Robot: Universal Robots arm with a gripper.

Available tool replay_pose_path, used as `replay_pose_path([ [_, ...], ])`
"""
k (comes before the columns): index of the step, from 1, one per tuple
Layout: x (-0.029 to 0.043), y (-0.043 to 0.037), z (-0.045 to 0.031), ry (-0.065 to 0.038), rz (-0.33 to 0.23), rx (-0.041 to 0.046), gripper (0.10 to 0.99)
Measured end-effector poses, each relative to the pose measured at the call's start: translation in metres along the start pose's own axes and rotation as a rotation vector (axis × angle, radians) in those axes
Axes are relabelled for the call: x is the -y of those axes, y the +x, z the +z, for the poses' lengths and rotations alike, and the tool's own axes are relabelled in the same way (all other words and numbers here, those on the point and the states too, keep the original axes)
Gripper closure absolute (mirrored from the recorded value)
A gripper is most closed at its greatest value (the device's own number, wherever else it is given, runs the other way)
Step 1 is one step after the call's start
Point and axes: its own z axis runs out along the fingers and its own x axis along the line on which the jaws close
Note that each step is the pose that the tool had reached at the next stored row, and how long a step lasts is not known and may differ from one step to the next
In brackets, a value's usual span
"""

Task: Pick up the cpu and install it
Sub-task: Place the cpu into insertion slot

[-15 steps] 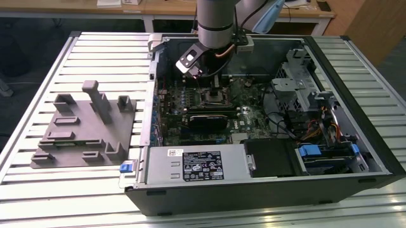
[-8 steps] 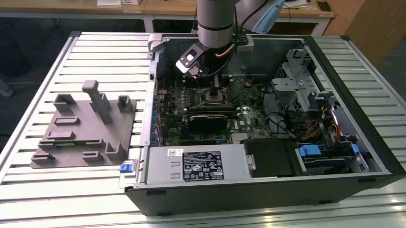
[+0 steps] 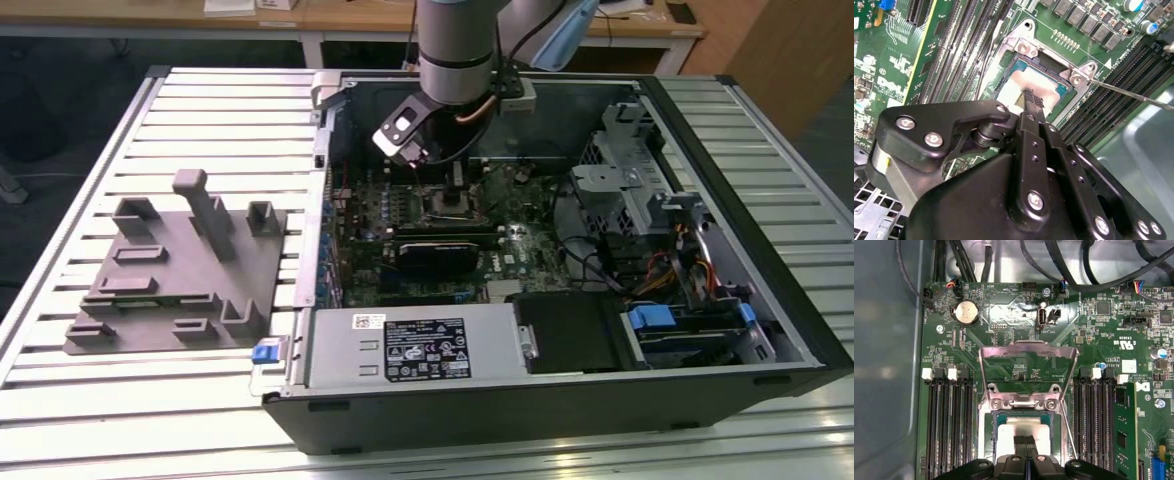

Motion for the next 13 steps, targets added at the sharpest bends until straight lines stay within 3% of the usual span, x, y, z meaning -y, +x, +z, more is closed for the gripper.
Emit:
replay_pose_path([
  [13,0.0003,-0.0001,0.0036,0.0,0.006,0.001,0.98],
])
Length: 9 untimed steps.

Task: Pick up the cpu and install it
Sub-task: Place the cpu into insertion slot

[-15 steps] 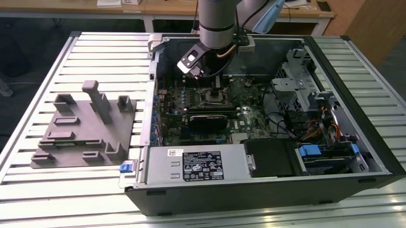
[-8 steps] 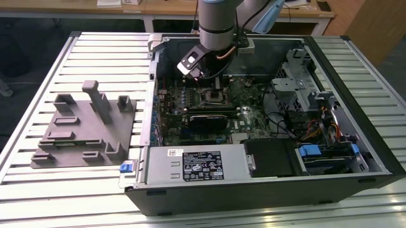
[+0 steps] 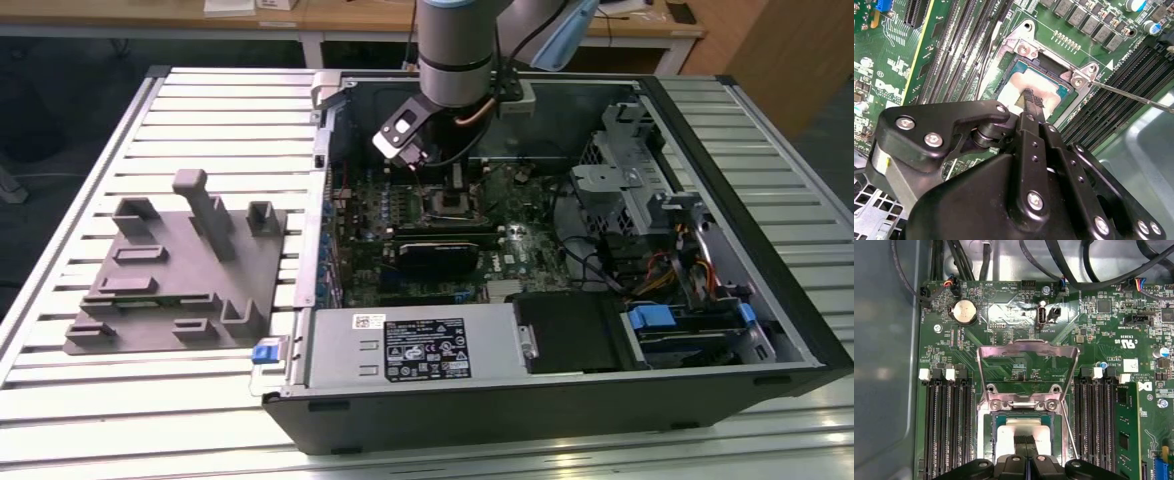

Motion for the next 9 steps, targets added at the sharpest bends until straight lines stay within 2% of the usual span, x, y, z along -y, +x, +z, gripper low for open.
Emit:
replay_pose_path([
  [9,0.0,0.0001,0.0004,0.0,0.0,-0.0005,0.98],
])
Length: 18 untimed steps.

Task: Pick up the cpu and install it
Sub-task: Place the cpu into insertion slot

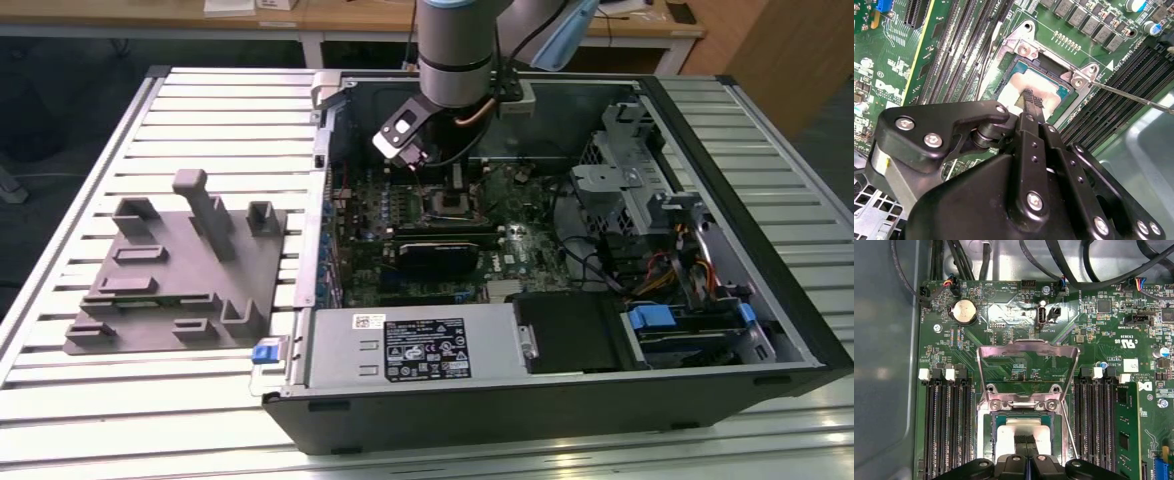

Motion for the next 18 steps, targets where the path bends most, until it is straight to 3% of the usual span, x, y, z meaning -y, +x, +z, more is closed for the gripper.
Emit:
replay_pose_path([
  [7,-0.0009,0.0,-0.0119,0.0,0.0,0.0001,0.98],
  [18,-0.0032,0.0001,-0.0426,-0.001,0.0,0.0002,0.98],
])
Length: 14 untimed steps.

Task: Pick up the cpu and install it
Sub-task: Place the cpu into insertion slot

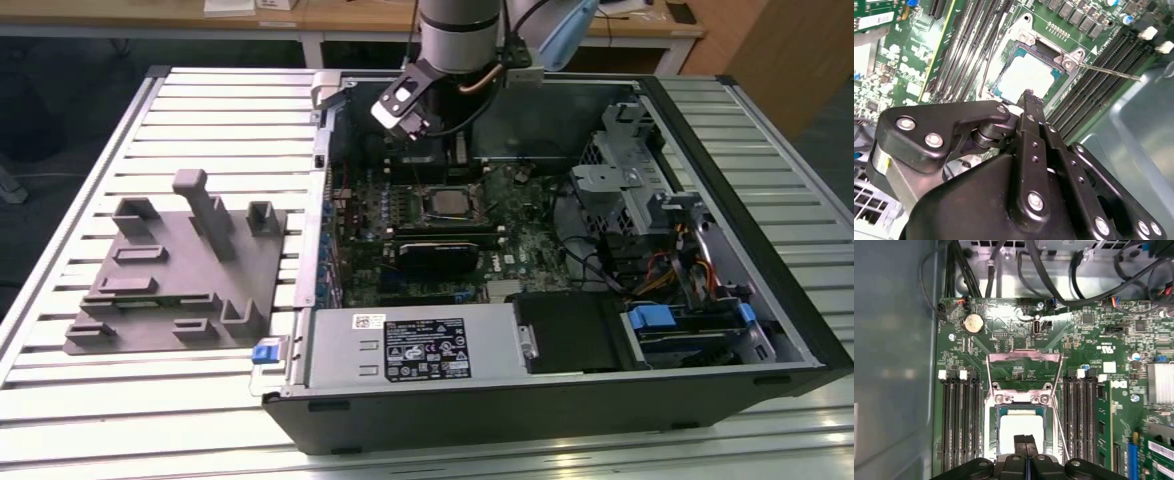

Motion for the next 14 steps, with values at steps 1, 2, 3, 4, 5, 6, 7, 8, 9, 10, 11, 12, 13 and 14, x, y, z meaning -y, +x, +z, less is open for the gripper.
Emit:
replay_pose_path([
  [1,-0.0002,0.0,-0.0022,0.0,0.0,0.0,0.98],
  [2,-0.0003,0.0,-0.0043,0.0,0.0,0.0002,0.98],
  [3,-0.0005,0.0,-0.0061,0.0,0.0,0.0002,0.98],
  [4,-0.0006,0.0,-0.0074,0.0,0.0,0.0003,0.98],
  [5,-0.0006,0.0,-0.0083,0.0,0.0,0.0004,0.98],
  [6,-0.0007,0.0,-0.0088,0.0,0.0,0.0004,0.98],
  [7,-0.0007,0.0001,-0.0088,0.0,0.0,0.0002,0.98],
  [8,-0.001,0.0001,-0.0087,0.0,0.0,0.0002,0.98],
  [9,-0.0018,0.0001,-0.0087,0.0,0.0,0.0003,0.98],
  [10,-0.003,0.0001,-0.0087,0.0,0.0,0.0004,0.98],
  [11,-0.0043,0.0001,-0.0086,0.0,0.0,0.0004,0.98],
  [12,-0.0055,0.0001,-0.0084,0.0,0.0,0.0003,0.98],
  [13,-0.0062,0.0001,-0.0084,0.0,0.0,0.0003,0.98],
  [14,-0.0063,0.0001,-0.0086,0.0,0.0,0.0004,0.98],
])
